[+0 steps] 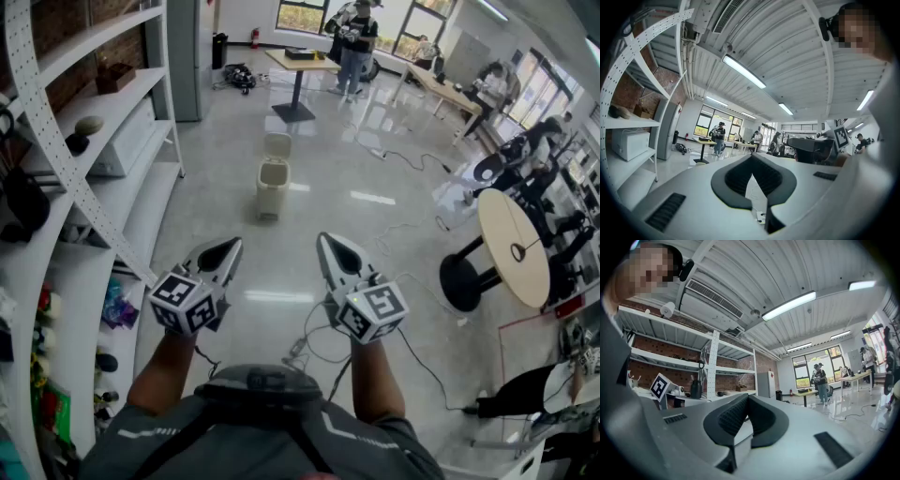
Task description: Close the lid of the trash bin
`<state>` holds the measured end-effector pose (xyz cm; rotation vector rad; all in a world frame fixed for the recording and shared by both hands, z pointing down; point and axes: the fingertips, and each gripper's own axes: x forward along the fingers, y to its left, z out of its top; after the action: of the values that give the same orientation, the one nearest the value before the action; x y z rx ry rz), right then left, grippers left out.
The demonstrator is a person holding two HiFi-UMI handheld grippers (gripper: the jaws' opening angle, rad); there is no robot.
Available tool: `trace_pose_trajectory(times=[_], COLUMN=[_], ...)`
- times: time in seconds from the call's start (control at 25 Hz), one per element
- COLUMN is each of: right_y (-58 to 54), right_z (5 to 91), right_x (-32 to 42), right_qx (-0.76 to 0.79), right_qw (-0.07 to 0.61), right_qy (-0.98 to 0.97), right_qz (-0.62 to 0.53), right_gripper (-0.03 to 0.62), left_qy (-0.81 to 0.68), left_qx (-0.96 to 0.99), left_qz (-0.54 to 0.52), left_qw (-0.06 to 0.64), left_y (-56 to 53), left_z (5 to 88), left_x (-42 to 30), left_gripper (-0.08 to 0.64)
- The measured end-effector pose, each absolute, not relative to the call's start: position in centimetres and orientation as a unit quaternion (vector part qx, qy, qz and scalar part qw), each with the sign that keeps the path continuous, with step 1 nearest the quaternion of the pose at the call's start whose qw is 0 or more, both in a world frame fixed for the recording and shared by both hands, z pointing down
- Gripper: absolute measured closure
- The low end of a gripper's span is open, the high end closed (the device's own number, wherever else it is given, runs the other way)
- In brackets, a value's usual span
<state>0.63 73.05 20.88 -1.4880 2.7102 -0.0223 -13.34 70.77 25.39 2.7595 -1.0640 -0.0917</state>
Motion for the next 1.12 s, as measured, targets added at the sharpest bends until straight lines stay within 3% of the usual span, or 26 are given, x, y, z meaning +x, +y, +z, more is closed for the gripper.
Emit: trace_pose_trajectory(times=[1.12], right_y=[72.4], right_z=[22.0], right_x=[-1.4], right_qx=[-0.498], right_qw=[0.035], right_qy=[0.866], right_qz=[-0.026], right_gripper=[0.595], left_qy=[-0.371], left_qx=[0.924], left_qz=[-0.035], left_qw=[0.085], left_y=[69.3], left_z=[25.8], left_x=[-15.7], left_gripper=[0.561])
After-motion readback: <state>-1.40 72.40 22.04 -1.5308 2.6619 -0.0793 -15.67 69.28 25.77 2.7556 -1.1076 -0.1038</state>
